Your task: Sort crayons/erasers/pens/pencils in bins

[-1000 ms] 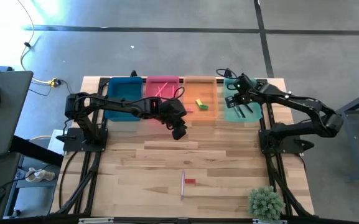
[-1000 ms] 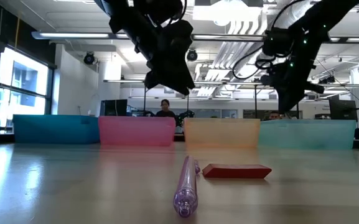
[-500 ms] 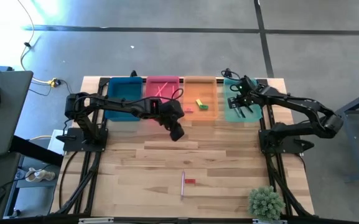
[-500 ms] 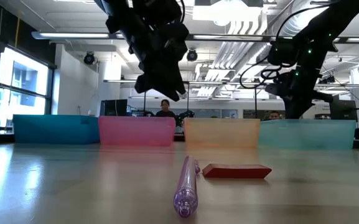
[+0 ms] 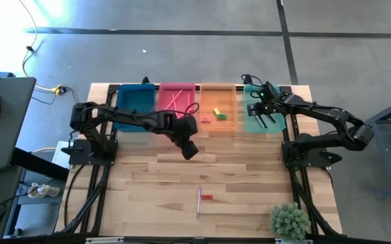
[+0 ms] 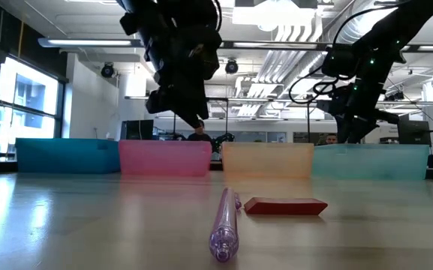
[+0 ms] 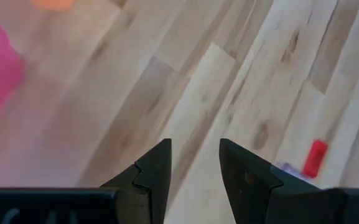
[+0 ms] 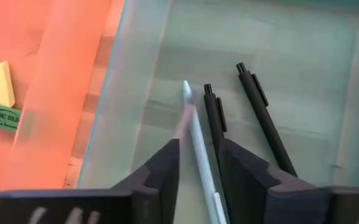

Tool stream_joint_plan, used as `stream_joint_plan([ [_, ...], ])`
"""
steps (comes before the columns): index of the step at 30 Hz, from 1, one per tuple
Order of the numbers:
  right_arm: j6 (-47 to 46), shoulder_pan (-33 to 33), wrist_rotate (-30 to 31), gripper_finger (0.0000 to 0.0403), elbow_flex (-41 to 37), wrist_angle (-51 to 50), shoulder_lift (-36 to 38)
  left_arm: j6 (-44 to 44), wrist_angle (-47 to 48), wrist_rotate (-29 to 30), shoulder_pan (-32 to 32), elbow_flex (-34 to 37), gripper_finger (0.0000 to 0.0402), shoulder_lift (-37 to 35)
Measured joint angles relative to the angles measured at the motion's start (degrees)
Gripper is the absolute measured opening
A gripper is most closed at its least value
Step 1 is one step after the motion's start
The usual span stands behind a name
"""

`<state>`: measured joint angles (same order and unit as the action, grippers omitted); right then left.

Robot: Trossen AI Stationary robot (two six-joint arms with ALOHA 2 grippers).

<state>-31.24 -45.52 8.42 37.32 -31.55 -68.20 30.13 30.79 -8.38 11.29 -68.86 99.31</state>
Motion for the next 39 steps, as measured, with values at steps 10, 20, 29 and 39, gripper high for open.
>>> stream_joint_plan([
  [10, 5.36, 0.00, -0.50, 0.0133, 1.56, 0.68, 0.13, 18.20, -0.14, 0.31, -4.84, 0.00, 0.0122, 0.00],
  [20, 19.89, 0.17, -0.44, 0.0129, 14.16, -4.07, 1.73, 39.73, -0.69, 9.66, -14.50, 0.00, 0.0122, 0.05],
  [29, 22.75, 0.17, -0.65, 0.0129, 17.70, -4.73, 1.73, 55.84, -2.17, 19.41, -22.14, 0.02, 0.0122, 0.33],
  [39, 27.34, 0.17, -2.62, 0.0129, 17.70, -7.31, 1.71, 59.82, -18.62, 24.56, -24.77, 0.02, 0.0122, 0.33],
])
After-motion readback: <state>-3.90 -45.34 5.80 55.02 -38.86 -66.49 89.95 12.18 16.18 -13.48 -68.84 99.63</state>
